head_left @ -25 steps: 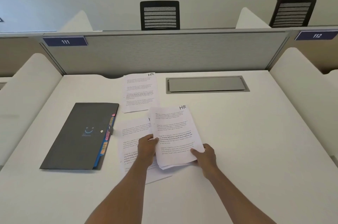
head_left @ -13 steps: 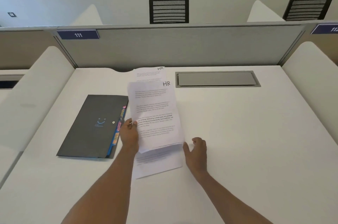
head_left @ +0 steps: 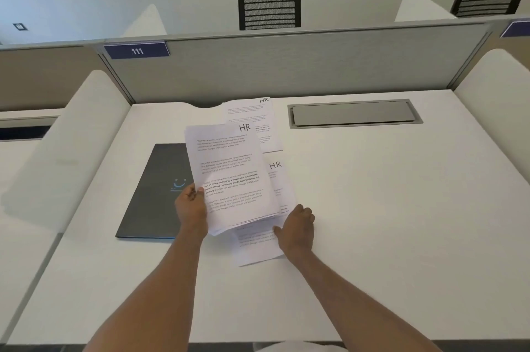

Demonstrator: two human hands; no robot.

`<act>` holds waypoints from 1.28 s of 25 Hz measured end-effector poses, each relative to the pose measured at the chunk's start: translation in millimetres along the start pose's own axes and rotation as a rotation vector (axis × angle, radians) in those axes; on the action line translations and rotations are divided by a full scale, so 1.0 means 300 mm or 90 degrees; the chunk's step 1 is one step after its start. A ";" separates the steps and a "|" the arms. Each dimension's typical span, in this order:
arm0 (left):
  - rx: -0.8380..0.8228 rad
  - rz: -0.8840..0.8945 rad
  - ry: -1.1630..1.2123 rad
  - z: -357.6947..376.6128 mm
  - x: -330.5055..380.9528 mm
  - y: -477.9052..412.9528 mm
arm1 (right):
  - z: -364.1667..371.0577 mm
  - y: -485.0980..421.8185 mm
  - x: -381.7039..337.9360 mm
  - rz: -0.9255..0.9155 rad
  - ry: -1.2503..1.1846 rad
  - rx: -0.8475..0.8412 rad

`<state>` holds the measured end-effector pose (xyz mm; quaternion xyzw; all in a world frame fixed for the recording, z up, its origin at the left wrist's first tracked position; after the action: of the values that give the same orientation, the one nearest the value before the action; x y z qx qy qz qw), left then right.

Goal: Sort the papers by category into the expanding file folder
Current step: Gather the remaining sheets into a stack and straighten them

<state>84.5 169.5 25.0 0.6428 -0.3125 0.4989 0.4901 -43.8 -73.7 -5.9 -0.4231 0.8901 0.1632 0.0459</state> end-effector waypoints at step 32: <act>-0.204 -0.115 -0.178 0.545 -0.257 0.301 | -0.323 -0.364 0.704 0.215 -0.585 0.072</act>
<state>35.3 -20.5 -23.0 0.6447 -0.3938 0.3035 0.5807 -89.2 -325.9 11.6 -0.1544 0.8414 0.2897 0.4294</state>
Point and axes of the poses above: each hand's wrist, its own y-axis away from the middle knuckle, its own z-axis out of the palm, x = y × z, the point moved 5 cm from there along -y, towards the middle knuckle, and after that the axes turned 9 degrees about y, right-handed, at the moved point
